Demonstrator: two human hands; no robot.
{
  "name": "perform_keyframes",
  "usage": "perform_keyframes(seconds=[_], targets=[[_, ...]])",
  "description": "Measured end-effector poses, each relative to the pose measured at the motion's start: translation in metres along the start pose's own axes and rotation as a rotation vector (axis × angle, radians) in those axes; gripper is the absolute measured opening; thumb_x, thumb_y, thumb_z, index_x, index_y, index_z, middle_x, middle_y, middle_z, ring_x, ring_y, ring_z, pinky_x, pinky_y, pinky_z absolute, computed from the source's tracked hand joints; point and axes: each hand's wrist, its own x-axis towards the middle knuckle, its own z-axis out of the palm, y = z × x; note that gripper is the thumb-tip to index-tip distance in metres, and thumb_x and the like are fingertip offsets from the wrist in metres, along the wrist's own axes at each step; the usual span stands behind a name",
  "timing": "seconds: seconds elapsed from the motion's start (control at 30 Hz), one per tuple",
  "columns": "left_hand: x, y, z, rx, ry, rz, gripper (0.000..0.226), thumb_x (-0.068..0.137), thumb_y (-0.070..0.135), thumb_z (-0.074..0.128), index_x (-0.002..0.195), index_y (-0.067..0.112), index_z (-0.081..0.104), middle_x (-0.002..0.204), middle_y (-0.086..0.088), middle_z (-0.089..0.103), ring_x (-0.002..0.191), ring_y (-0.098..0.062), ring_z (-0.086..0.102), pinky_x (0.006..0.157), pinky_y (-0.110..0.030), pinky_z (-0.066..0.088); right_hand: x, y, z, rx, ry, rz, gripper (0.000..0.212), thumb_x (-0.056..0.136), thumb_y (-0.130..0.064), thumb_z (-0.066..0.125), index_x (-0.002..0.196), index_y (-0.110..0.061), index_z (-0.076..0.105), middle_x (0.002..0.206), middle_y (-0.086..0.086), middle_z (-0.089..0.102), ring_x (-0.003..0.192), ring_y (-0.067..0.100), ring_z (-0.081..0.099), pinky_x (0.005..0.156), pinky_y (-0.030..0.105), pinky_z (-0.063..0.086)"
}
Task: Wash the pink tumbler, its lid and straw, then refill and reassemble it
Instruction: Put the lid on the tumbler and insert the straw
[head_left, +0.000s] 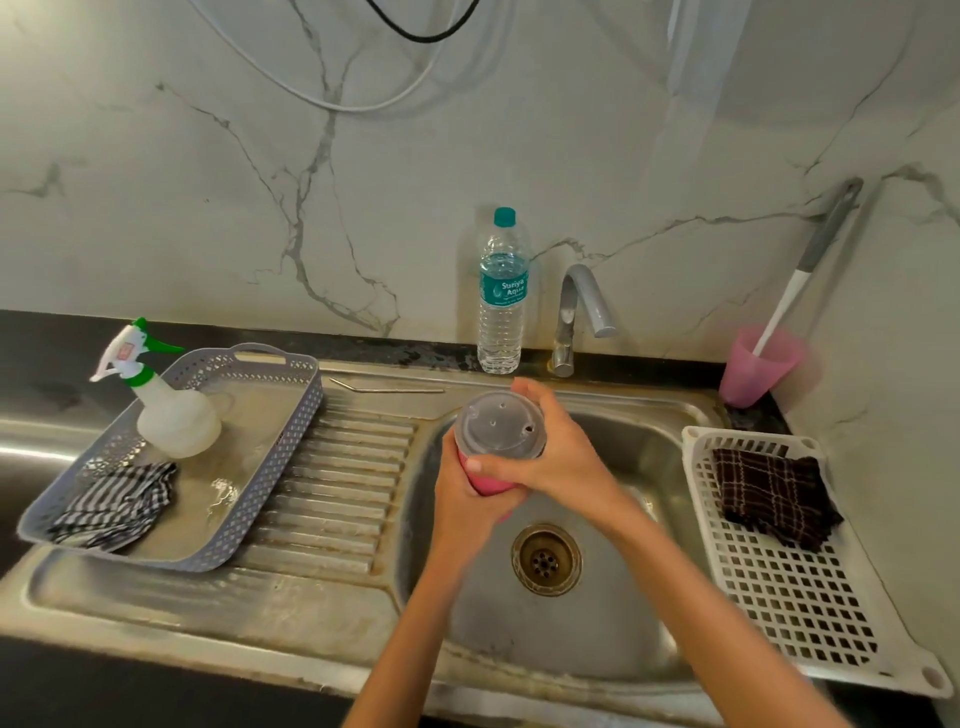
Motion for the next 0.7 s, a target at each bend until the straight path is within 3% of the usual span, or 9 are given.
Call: perform_keyframes(seconds=[0.07,0.17,0.33,0.53,0.7], targets=[[0.002,-0.001,-0.006,-0.034,-0.042,0.007,0.093,0.064,0.006,0.089,0.141,0.026,0.041,0.129,0.009,0.061,0.121,-0.006,0.057,0.094,-0.021,0.05,0.011,-0.003,-0.013,0.005,-0.162,-0.031,0.107,0.058,-0.043,0.09,0.144,-0.038,0.028,0.141,-0.021,0.041,0.128,-0.004,0.042,0.107,0.028,0.039],[0.005,-0.003,-0.007,-0.077,-0.09,-0.02,0.097,0.063,0.01,0.092,0.143,0.025,0.039,0.13,0.01,0.061,0.123,-0.008,0.057,0.098,-0.026,0.05,0.02,-0.003,-0.02,-0.043,-0.268,-0.086,0.096,0.061,-0.034,0.091,0.14,-0.039,0.037,0.136,-0.019,0.046,0.125,0.002,0.047,0.107,0.037,0.042],[0.004,0.001,0.0,-0.12,-0.064,-0.042,0.1,0.058,0.022,0.089,0.144,0.02,0.039,0.129,0.006,0.062,0.121,-0.011,0.059,0.092,-0.021,0.051,0.016,-0.001,-0.008,0.019,-0.071,-0.139,0.077,0.059,-0.024,0.092,0.127,-0.027,0.054,0.124,-0.014,0.057,0.117,0.006,0.055,0.103,0.036,0.045],[0.006,0.004,0.007,-0.084,-0.024,-0.01,0.095,0.053,0.026,0.083,0.139,0.009,0.046,0.123,-0.001,0.065,0.114,-0.01,0.063,0.091,-0.024,0.053,0.008,-0.002,0.0,0.048,0.092,-0.158,0.074,0.056,-0.026,0.092,0.12,-0.03,0.055,0.116,-0.014,0.059,0.109,0.006,0.058,0.096,0.034,0.05],[0.005,0.01,0.014,0.002,0.003,0.028,0.085,0.057,0.016,0.084,0.134,0.01,0.048,0.117,0.016,0.061,0.109,0.012,0.057,0.085,-0.005,0.045,0.004,-0.001,0.003,0.023,0.165,-0.157,0.075,0.056,-0.034,0.09,0.12,-0.036,0.051,0.118,-0.017,0.055,0.111,0.003,0.054,0.095,0.026,0.048]])
